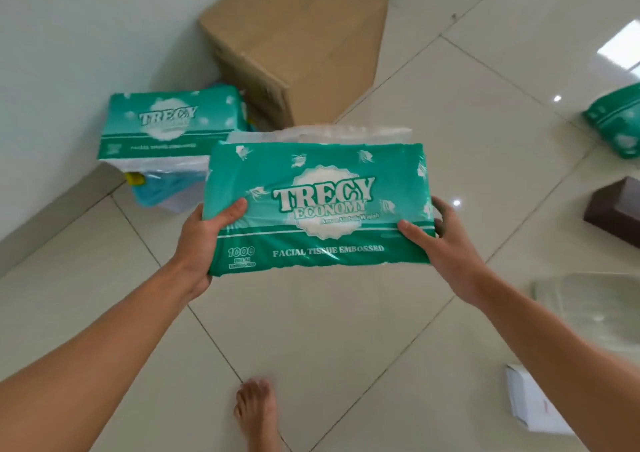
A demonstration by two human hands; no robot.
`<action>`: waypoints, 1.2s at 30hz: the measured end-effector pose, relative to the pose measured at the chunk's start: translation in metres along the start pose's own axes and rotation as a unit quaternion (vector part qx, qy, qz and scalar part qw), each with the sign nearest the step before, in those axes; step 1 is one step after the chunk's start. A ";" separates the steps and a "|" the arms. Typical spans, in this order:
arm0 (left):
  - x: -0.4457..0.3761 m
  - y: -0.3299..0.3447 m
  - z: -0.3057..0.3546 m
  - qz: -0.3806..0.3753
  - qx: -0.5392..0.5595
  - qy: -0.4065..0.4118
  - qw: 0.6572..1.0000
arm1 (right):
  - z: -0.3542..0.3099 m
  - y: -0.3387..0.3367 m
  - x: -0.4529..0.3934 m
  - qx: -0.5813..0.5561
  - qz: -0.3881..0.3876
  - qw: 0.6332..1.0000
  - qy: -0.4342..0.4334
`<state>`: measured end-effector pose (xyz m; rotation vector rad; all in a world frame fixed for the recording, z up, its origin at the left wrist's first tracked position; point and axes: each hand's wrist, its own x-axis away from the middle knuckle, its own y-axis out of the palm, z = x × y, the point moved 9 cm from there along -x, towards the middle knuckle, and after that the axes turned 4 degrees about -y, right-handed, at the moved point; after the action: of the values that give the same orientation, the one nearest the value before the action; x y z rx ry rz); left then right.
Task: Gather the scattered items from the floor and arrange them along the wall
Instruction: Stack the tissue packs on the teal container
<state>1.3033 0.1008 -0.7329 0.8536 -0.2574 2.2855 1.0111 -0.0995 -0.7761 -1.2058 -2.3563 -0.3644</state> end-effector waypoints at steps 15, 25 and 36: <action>-0.131 -0.209 0.067 0.119 0.156 0.034 0.980 | -0.101 0.269 -0.170 0.140 0.027 0.983 -0.114; -0.189 -0.280 0.083 0.295 0.032 -0.030 0.955 | -0.119 0.362 -0.214 0.416 -0.034 0.877 -0.239; -0.139 -0.242 0.149 0.437 -0.210 0.209 0.849 | -0.127 0.303 -0.183 0.368 0.029 0.902 -0.223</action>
<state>1.6156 0.1509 -0.7197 -0.0614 -1.0737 2.9671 1.3864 -0.1055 -0.7545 -1.0278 -2.4309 0.8470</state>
